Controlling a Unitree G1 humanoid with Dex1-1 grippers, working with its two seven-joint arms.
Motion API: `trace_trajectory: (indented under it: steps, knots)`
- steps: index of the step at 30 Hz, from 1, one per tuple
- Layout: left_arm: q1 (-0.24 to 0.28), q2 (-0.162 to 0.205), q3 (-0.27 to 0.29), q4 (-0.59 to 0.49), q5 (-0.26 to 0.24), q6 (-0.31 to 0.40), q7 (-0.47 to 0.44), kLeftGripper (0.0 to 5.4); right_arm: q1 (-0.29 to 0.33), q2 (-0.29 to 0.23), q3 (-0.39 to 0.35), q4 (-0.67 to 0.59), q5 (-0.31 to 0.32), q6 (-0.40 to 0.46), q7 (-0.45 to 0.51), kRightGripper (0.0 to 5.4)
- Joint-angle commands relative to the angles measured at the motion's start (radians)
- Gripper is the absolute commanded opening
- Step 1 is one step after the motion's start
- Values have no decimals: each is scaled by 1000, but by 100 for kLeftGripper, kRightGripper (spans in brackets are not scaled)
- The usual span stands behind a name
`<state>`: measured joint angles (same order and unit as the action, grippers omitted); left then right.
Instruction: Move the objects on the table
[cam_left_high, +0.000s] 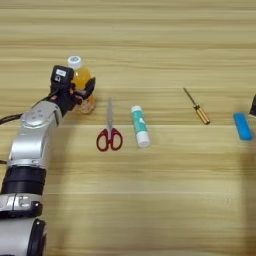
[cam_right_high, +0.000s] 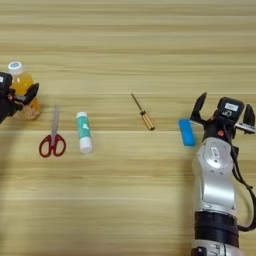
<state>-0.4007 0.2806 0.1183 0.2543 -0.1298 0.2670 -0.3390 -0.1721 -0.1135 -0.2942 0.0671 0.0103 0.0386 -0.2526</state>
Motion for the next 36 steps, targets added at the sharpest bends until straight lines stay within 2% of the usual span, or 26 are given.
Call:
trace_trajectory:
  steps: [1, 20, 22, 36]
  knots:
    - [1, 13, -13, -18, 10, -1, -2, 347, -11, -4, -2, 5, 3, 8, 2, 540]
    - [16, -1, -46, 73, 26, -47, 3, 347, -10, -6, -3, 5, 4, 8, 3, 540]
    - [15, -1, -47, 72, 27, -53, 6, 384, -9, -6, -2, 5, 4, 8, 4, 540]
    - [16, -5, -51, 47, 7, -79, -12, 498, -10, -6, -1, 8, 2, 7, 4, 540]
